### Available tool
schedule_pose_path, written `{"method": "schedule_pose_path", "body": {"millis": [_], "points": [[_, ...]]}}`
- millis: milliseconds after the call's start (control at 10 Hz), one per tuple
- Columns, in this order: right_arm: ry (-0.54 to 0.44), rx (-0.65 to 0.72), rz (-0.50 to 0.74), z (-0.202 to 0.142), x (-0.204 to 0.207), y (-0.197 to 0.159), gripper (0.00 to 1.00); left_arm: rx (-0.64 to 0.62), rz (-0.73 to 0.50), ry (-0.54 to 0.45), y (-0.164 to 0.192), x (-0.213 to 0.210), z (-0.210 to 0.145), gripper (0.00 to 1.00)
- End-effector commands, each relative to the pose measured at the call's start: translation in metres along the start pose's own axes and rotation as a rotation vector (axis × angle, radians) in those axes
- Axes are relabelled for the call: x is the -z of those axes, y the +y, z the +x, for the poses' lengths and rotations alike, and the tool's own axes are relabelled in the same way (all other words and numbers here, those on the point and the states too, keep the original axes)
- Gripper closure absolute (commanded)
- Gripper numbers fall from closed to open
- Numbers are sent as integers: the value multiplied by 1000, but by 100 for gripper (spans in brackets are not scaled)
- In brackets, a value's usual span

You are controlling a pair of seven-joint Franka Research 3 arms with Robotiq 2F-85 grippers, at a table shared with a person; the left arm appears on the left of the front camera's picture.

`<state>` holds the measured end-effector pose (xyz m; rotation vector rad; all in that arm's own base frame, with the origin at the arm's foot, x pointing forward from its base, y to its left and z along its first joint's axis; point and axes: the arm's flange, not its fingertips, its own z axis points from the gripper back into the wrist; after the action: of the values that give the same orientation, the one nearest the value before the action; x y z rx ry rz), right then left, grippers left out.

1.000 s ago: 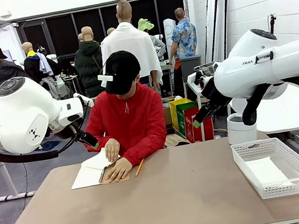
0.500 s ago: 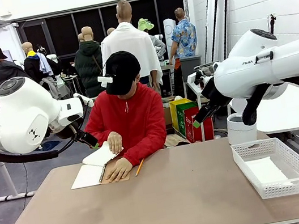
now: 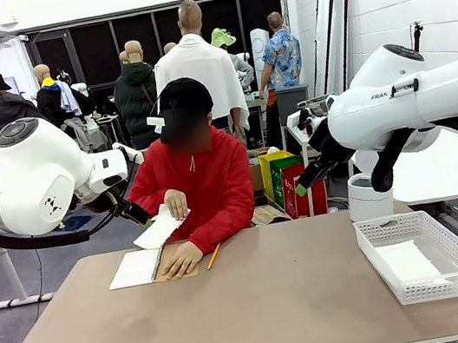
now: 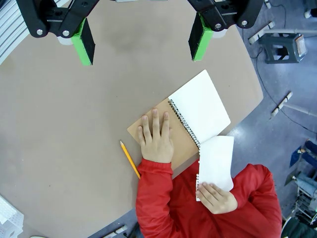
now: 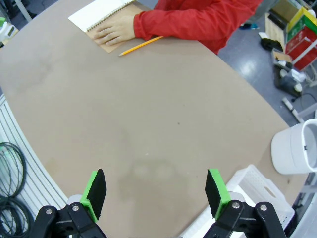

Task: Sort the paper based on its condition.
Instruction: If a person hands you a paper, place it in the Organizing basket , and if it's crumpled, put it in the Trash can.

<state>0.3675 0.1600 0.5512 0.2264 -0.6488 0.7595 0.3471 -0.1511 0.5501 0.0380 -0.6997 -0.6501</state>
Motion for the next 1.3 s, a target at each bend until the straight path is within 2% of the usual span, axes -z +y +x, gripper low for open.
{"method": "schedule_pose_path", "body": {"millis": [0, 1200], "points": [[-1, 1, -2, 0, 0, -1, 0, 0, 0, 0, 0, 0, 0, 0], [-1, 1, -2, 0, 0, -1, 0, 0, 0, 0, 0, 0, 0, 0]]}}
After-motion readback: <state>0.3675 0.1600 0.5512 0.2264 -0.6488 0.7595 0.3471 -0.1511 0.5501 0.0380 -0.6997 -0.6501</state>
